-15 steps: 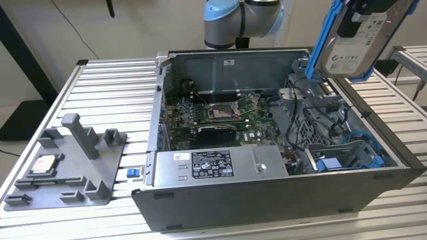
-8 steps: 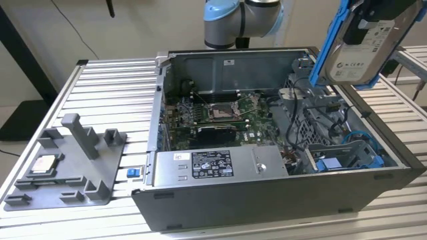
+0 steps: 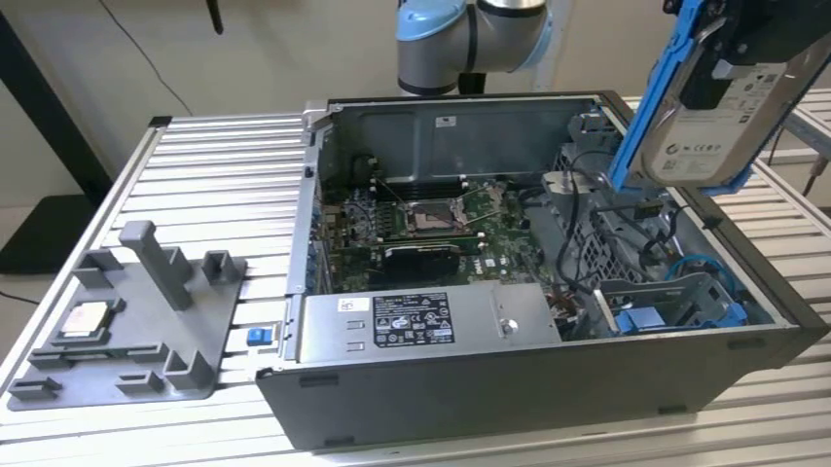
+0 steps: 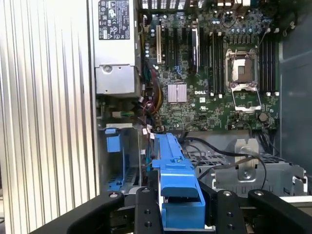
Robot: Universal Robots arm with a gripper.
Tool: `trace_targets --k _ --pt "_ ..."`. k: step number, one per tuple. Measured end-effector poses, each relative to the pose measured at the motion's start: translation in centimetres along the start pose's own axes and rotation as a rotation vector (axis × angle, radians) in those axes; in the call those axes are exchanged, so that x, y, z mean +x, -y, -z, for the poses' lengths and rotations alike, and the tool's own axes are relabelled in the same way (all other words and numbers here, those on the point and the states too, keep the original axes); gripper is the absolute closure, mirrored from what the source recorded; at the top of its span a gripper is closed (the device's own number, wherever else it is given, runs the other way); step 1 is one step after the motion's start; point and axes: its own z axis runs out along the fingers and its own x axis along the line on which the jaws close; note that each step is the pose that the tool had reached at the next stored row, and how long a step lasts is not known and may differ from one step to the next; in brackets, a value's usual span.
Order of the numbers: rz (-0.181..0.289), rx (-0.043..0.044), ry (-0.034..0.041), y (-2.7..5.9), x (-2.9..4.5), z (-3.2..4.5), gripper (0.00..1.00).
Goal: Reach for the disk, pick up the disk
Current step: 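Pick up the disk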
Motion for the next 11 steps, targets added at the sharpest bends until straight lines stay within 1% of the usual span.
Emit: trace_targets --k 4,11 --pt "0.000 0.0000 0.0000 -0.23 1.10 -0.18 1.00" --pt "0.000 0.0000 0.0001 -0.78 2.36 -0.61 1.00"
